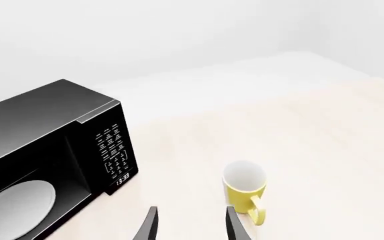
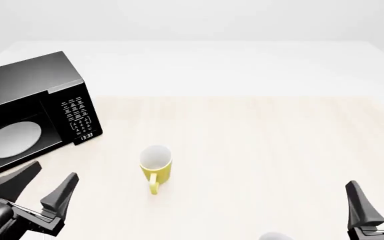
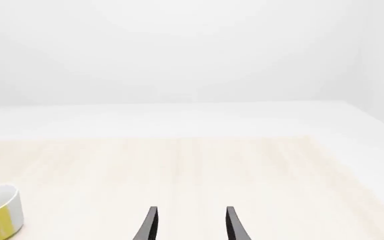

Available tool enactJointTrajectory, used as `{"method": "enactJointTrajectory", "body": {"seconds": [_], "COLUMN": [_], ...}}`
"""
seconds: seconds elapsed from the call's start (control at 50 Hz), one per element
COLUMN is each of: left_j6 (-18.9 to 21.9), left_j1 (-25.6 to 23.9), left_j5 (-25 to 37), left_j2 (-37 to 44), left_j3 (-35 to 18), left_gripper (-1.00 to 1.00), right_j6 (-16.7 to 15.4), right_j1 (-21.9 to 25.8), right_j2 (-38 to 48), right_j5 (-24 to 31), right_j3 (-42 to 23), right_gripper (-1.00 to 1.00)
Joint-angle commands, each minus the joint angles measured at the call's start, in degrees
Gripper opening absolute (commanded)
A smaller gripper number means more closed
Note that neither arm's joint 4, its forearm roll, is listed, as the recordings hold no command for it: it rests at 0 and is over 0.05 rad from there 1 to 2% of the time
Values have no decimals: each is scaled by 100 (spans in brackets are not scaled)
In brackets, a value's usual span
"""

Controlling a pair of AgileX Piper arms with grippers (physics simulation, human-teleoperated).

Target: Put the yellow and white mug in the microwave and close it.

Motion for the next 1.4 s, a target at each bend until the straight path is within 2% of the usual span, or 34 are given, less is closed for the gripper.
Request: {"method": "enactJointTrajectory", "body": {"seconds": [0.02,0.22,0.44,0.6,0.7,1.06,1.4], "left_j6": [-88,-641,-867,-941,-1089,-1248,-1649], "left_j1": [-332,-578,-825,-833,-880,-1097,-1330], "left_j5": [8,33,-43,-233,-390,-1099,-1643], "left_j2": [594,1247,1809,2345,2821,4109,5265], "left_j3": [-281,-488,-744,-838,-929,-1163,-1371], "left_gripper": [100,100,100,100,100,100,100], "right_j6": [-23,-22,-22,-22,-22,-23,-21], "right_j1": [4,4,3,2,3,2,3], "right_j2": [-10,-10,-11,-10,-11,-12,-11], "right_j5": [2,2,2,2,2,2,2], "right_j3": [5,5,5,5,5,5,5], "right_gripper": [100,100,100,100,100,100,100]}}
